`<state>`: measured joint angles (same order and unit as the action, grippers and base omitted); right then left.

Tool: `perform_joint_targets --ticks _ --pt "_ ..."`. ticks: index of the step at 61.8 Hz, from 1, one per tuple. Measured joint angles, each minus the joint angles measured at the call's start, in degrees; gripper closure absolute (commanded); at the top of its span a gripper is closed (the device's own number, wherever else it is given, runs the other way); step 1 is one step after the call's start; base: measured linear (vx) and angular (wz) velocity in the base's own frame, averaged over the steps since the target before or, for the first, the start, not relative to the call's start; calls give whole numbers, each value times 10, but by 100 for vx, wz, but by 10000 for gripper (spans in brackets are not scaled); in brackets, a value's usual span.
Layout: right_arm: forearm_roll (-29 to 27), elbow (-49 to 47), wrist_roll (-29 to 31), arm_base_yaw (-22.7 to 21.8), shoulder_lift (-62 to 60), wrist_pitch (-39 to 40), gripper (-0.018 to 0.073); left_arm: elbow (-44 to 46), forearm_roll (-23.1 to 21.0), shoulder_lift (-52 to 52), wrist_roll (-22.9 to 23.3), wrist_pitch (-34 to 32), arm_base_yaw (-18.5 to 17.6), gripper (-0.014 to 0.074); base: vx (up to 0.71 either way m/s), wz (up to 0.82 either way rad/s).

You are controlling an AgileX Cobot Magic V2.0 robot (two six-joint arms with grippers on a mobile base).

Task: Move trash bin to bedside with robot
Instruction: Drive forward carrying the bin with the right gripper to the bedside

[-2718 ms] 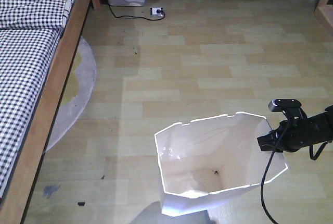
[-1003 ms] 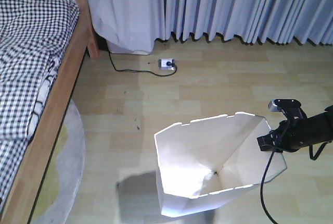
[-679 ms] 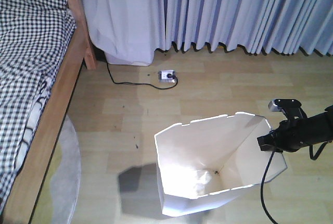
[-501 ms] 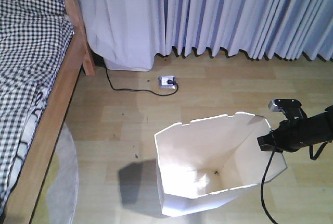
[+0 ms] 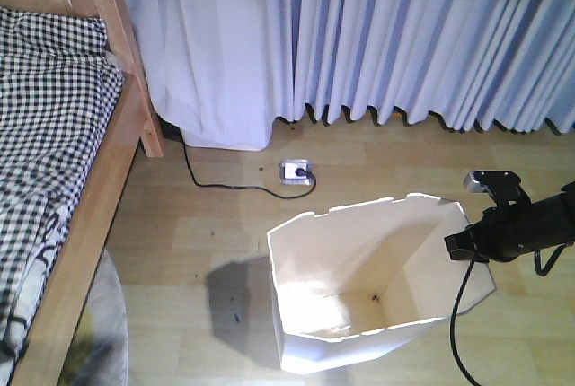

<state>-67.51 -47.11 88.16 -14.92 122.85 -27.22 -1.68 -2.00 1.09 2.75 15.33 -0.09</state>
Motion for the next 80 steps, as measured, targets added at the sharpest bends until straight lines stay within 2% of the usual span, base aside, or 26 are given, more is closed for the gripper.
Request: perform_joint_targets --ticks 47,80 --pt "-1 0 0 0 0 -2 566 0 0 0 0 0 0 602 25 1" --pt "-1 0 0 0 0 -1 566 0 0 0 0 0 0 602 11 -7"
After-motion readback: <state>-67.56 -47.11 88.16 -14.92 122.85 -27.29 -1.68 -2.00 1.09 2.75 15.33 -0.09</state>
